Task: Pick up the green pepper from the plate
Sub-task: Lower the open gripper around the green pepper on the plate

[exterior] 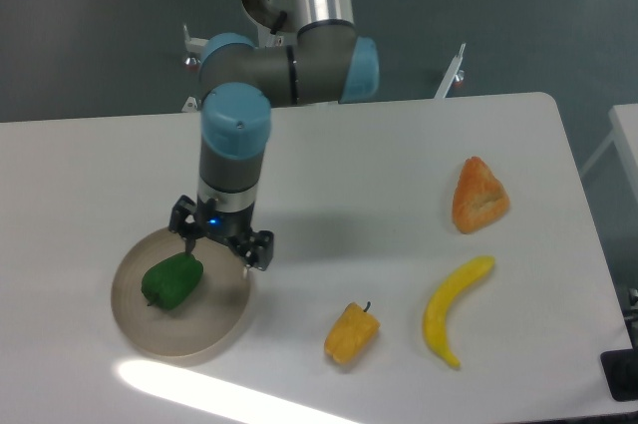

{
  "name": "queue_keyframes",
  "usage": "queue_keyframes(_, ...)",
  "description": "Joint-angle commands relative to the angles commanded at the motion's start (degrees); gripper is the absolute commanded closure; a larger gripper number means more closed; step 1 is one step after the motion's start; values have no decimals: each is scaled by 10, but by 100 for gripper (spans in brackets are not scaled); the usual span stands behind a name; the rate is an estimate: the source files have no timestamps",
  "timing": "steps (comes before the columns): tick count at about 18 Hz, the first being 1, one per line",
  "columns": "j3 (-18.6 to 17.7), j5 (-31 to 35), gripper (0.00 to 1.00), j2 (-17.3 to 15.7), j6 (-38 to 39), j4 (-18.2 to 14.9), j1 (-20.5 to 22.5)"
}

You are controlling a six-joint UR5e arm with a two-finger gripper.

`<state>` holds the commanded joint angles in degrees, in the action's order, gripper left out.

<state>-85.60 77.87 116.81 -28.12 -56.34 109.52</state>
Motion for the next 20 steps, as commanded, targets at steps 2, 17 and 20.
queue_keyframes(2, -4, -1, 0, -2, -9, 3, -8)
queue_keyframes(17, -7, 0, 0, 30, -105, 18, -25)
queue_keyframes(20, -6, 0, 0, 36, -96, 19, -27)
